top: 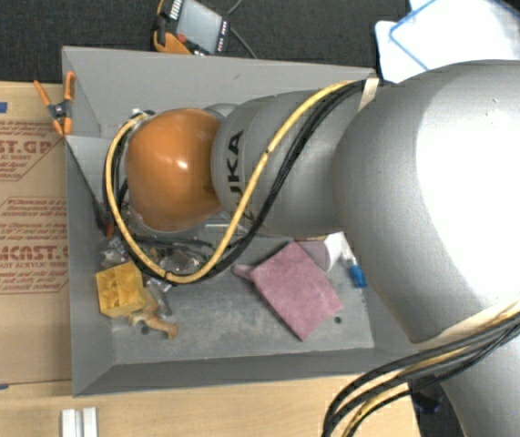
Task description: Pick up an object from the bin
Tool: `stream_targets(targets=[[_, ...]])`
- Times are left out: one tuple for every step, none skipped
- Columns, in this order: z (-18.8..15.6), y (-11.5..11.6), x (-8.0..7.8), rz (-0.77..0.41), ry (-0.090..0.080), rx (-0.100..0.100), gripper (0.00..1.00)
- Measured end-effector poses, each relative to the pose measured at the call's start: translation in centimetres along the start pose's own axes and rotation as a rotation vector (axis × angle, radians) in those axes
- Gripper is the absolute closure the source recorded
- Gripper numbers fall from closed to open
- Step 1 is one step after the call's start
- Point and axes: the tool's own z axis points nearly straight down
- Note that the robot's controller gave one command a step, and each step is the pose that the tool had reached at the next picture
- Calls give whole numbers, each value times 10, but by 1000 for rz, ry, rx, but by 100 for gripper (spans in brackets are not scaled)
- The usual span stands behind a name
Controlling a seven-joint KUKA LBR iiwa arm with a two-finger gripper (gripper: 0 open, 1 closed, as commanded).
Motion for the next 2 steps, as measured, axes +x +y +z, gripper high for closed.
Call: stream_targets(targets=[[29,-15,-11,-54,-6,-1,0],[23,-1,-5,-382,-24,6,100]])
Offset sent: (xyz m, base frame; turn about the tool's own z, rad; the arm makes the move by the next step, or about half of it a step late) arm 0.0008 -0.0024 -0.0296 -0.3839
